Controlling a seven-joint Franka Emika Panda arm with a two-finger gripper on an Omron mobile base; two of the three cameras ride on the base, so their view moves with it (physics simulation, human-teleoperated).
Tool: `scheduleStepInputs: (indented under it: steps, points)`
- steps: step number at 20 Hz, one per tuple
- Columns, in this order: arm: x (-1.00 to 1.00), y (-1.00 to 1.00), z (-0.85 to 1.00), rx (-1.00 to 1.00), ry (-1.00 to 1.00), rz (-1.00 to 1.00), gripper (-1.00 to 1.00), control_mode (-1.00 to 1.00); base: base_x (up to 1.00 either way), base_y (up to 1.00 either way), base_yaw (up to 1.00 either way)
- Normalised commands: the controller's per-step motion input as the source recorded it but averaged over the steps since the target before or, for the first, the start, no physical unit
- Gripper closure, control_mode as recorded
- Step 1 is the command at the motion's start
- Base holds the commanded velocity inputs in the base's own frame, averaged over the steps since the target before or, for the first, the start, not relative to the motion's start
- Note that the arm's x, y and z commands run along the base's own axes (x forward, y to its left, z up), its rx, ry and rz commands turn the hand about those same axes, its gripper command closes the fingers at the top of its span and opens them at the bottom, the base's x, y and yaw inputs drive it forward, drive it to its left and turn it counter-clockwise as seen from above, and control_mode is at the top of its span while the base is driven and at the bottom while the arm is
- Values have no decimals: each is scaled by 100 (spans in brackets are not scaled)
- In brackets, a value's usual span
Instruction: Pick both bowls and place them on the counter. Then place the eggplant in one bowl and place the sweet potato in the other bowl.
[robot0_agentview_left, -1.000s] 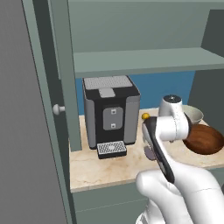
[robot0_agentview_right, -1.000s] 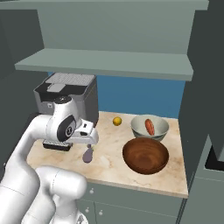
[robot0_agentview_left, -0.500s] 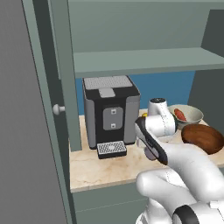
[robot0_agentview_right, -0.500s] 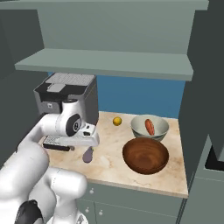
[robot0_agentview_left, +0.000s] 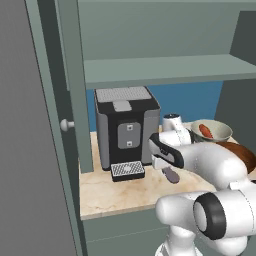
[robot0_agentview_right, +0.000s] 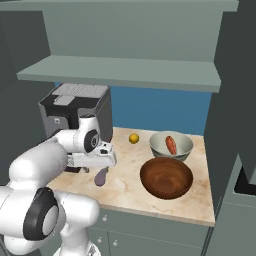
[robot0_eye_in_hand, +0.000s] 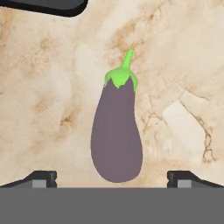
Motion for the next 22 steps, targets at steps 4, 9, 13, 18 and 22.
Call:
scheduleStepInputs:
  steps: [4,9,13,18,22]
  points:
    - [9,-6,-33,3,0,6,-100,-100,0,0,0]
    - [-1,-2,-31,5,0,4,-100,-100,0,0,0]
    - [0,0,-31,8,0,2,-100,-100,0,0,0]
    - [0,1,-30,4,0,0,100,-100,0,0,0]
    - [-2,1,-21,0,-2,0,100,-100,0,0,0]
